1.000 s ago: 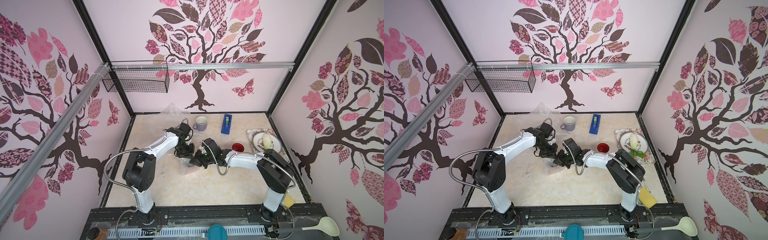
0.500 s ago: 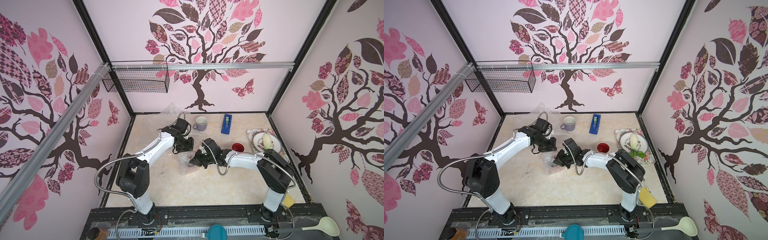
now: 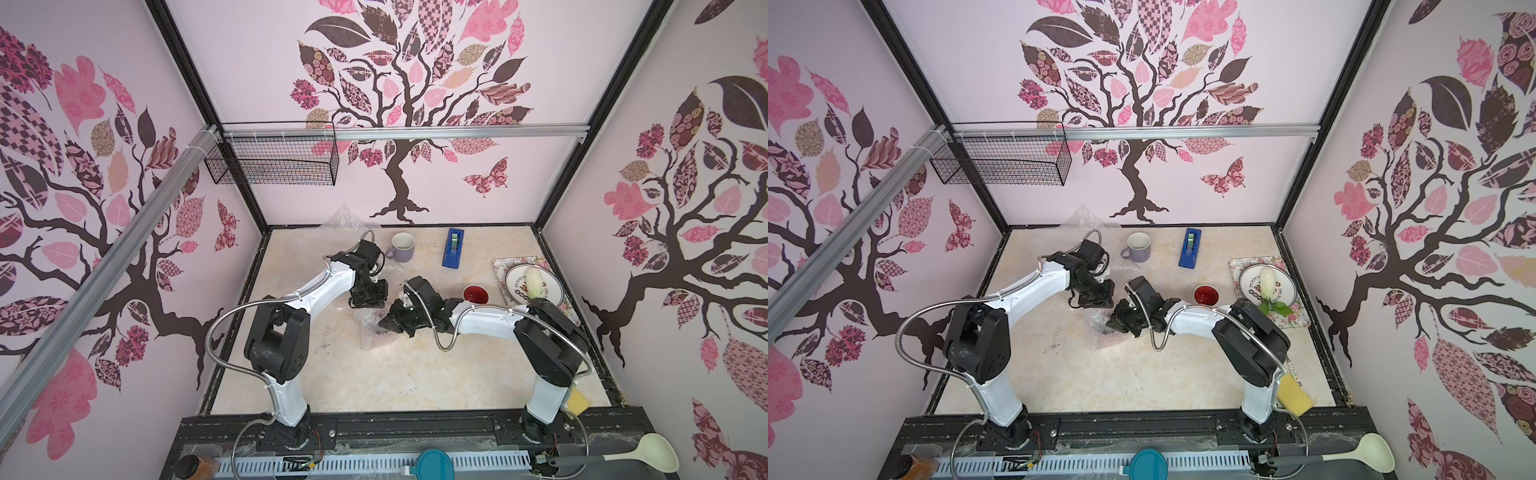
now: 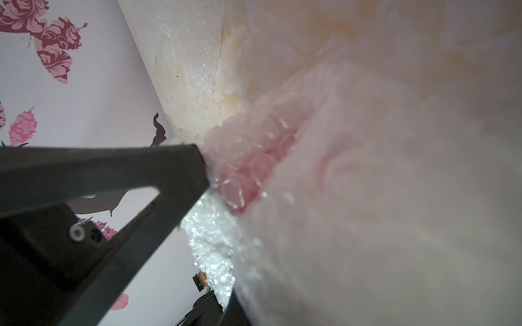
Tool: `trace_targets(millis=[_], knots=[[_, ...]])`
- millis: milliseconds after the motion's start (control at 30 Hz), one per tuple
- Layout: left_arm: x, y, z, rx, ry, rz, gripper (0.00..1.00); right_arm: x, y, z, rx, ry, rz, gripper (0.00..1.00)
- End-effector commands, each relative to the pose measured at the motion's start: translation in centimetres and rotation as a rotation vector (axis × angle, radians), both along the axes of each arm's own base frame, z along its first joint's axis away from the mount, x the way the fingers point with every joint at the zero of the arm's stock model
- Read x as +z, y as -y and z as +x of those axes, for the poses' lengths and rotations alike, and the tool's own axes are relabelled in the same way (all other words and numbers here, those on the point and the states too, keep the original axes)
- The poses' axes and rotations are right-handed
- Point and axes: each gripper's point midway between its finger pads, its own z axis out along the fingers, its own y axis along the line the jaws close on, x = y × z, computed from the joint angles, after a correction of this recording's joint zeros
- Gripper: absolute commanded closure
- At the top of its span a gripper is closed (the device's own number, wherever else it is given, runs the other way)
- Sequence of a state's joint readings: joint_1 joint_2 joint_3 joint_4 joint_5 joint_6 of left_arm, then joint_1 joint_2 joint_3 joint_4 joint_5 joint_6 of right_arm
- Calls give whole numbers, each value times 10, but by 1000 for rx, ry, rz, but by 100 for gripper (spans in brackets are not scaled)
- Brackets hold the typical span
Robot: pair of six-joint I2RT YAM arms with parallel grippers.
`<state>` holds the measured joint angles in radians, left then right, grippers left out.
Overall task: Wrap mugs in bubble wrap
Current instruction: Stick the tape on the bubble wrap.
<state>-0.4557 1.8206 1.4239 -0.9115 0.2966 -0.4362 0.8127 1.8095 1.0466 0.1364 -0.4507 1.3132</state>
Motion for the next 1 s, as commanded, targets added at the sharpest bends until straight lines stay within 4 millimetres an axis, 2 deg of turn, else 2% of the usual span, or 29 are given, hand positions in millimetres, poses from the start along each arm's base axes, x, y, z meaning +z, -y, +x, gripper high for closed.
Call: trace_targets(millis=[0,67,133,200,333,400,467,533,600,667,767,967], knots=[[-3,-2,6,-18,2,26,100,4,-6,1,-4,-14,2,100],[-7,-4,4,-17,-13,40,100,5,-6,1,-3,-12,3,100],[-1,-6,4,-8,2,42,100,5,-6,1,-3,-11,1,100],[23,-6,9,22,69,12,100,6,-6,1,-5,-8,1,100],[84,-13,17,108,219,-53,81,4,-3,0,-13,-12,-5,100],[101,-17,7,134,240,-82,75,4,-3,0,-14,-14,-5,100],[109,-18,-6,141,240,-122,74,3,-3,0,-13,-15,-7,100],[110,-17,-23,151,219,-172,79,2,-2,0,-13,-16,-11,100],[106,-14,-41,146,178,-232,92,2,-3,-1,-9,-20,-9,100],[96,-7,-58,135,109,-295,98,1,-2,-2,-8,-25,-13,100],[76,1,-74,146,-1,-359,100,0,-2,-2,-7,-28,-13,100],[56,9,-81,193,-86,-409,100,-2,-3,-3,4,-33,-17,100]])
